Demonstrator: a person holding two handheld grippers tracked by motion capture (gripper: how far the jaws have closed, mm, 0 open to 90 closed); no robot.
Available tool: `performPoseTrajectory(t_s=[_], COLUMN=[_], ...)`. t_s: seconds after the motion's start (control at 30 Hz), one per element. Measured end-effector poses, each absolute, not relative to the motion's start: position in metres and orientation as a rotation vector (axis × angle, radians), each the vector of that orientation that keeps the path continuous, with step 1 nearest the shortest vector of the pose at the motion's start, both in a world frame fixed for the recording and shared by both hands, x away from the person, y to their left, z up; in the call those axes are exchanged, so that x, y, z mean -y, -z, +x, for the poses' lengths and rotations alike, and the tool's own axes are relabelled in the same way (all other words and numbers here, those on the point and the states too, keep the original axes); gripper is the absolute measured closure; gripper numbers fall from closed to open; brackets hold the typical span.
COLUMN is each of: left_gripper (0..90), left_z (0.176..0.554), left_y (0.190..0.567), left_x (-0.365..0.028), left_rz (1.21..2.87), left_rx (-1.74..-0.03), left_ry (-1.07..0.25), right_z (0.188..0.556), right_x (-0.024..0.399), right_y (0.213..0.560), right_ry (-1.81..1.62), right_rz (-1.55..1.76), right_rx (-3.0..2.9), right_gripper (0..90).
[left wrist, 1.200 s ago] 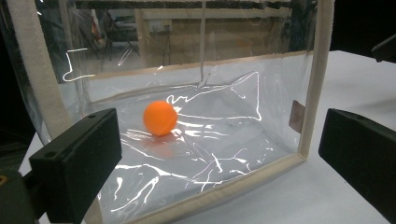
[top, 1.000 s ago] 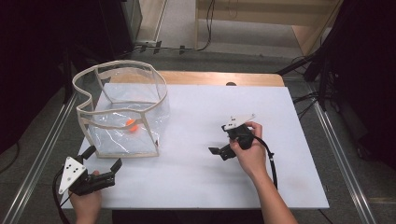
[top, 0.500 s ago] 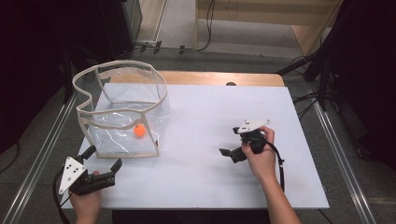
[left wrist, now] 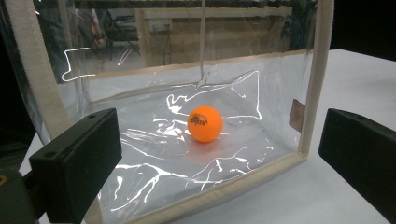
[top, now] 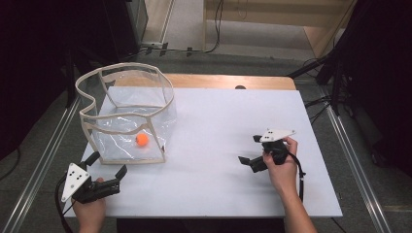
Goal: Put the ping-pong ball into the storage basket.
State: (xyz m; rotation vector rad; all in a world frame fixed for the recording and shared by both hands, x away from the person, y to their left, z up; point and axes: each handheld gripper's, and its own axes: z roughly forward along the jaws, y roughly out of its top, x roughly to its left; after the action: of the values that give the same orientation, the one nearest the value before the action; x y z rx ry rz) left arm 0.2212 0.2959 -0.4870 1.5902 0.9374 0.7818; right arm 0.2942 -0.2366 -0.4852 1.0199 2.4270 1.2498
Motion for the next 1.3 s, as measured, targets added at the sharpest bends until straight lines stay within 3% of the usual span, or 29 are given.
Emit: performPoseTrajectory(t_s=[1.3], left_gripper=[0.1], left_z=[0.221], left_y=[0.487], left_x=[-0.295], left_rz=[1.607], left_rx=[-0.938], left_ry=[-0.795], right_z=[0.257], right_x=[0.312], right_y=[0.498], right_ry=[-1.316], right_rz=[1.165], right_rx=[-2.264], right_gripper=[0.0])
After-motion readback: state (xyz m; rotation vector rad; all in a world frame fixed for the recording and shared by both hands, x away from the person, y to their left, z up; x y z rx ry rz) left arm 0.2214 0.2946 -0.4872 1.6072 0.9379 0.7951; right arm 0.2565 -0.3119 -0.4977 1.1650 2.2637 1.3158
